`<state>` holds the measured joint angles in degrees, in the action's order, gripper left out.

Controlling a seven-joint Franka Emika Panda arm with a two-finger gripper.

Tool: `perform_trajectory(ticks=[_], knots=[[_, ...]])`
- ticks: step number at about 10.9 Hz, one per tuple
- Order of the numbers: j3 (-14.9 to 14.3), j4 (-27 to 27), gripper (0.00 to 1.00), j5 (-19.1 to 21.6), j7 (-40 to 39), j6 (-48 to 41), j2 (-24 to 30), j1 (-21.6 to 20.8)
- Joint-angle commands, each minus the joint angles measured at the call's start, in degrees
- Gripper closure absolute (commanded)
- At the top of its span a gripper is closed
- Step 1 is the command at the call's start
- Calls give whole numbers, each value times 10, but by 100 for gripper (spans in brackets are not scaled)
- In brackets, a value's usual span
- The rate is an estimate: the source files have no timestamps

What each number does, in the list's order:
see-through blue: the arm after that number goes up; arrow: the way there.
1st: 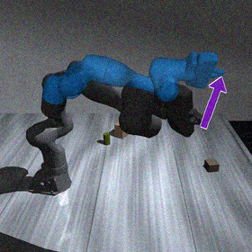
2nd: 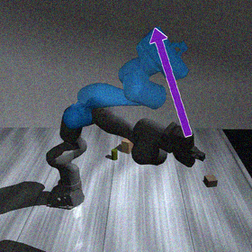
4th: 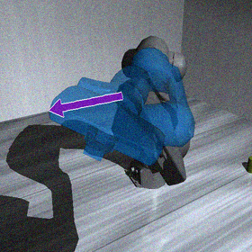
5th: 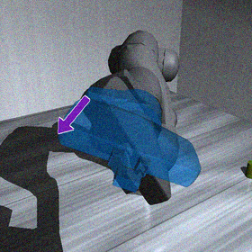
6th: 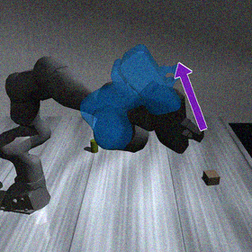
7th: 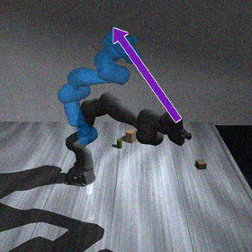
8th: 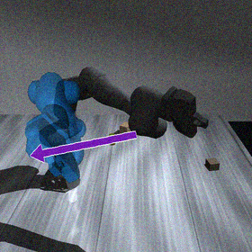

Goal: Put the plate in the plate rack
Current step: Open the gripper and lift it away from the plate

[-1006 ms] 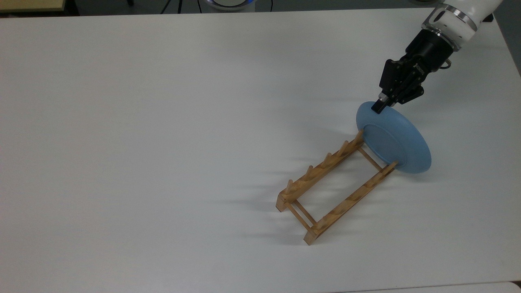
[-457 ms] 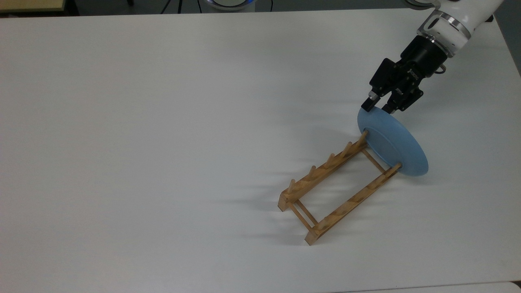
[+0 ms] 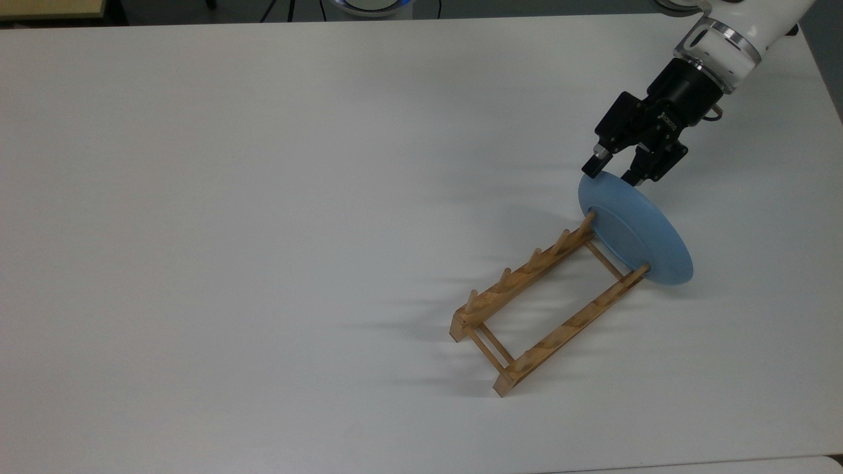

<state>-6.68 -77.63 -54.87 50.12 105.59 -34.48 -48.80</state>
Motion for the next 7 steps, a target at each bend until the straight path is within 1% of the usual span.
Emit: perform_trajectory(ticks=[1, 2, 3, 4, 5, 6, 7], knots=[[-6, -2, 0, 135, 25, 42, 36, -3], [-8, 10, 0, 210, 23, 51, 49, -3], [-9, 13, 0, 276, 20, 51, 64, -2], [-7, 7, 0, 337, -2, 51, 89, 14], [-5, 4, 0, 405, -49, 45, 115, 29], [-6, -8, 0, 457, -103, 24, 145, 40], [1, -16, 0, 490, -143, -27, 176, 75]])
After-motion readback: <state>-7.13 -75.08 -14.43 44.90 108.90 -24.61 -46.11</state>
